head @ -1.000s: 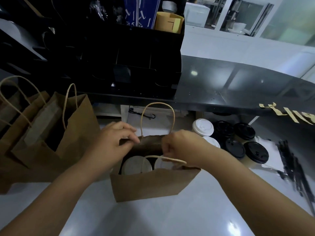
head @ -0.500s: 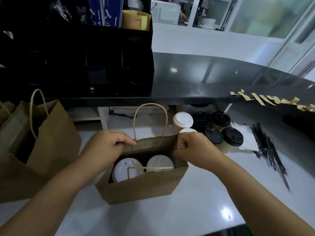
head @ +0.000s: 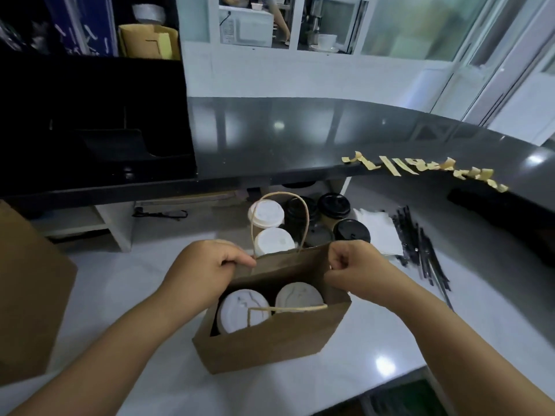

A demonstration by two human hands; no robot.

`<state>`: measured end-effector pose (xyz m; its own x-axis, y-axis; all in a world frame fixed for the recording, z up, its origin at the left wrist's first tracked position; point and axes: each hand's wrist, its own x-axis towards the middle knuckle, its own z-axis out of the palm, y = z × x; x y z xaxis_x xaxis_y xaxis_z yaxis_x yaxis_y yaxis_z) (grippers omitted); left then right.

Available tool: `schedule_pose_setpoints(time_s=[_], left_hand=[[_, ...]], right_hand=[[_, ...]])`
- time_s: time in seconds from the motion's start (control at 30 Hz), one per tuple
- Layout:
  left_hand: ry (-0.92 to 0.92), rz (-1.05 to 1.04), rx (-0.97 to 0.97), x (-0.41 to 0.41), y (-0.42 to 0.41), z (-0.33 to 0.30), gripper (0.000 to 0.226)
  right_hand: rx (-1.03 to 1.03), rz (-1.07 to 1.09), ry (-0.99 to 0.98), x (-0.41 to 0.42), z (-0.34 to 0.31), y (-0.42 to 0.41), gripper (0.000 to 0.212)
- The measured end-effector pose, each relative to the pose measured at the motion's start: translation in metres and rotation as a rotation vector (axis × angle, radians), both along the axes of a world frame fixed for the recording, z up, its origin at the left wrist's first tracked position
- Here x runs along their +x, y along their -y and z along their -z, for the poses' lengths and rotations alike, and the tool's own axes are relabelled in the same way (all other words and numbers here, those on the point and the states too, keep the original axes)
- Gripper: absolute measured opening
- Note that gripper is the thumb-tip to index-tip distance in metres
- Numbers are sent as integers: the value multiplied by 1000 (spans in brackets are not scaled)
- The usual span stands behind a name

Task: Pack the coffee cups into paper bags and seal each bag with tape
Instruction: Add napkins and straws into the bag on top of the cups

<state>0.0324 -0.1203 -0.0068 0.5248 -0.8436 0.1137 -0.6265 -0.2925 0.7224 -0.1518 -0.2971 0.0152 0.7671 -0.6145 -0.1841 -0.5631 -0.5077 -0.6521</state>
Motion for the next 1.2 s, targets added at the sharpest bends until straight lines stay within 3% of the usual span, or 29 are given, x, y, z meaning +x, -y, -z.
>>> schedule_pose_setpoints(time_s=[0.47, 0.73, 0.87, 1.0, 1.13, 1.2], left_hand=[[8, 27, -13, -66, 108, 3, 47], [-23, 12, -17, -80, 145, 6, 52], [-56, 14, -24, -85, 153, 4, 49], [-57, 2, -32, -90, 160, 4, 49], [-92, -6, -7, -96, 167, 2, 50], [-110, -19, -1, -98, 170, 1, 52]], right_hand=[[90, 3, -2, -71, 2, 105, 30], [197, -132, -29, -92, 1, 152, 22], [289, -17, 106, -91, 1, 190, 26], [169, 171, 118, -69, 44, 234, 22], [-29, 134, -63, -51, 94, 259, 10], [-156, 87, -95, -46, 113, 263, 19]])
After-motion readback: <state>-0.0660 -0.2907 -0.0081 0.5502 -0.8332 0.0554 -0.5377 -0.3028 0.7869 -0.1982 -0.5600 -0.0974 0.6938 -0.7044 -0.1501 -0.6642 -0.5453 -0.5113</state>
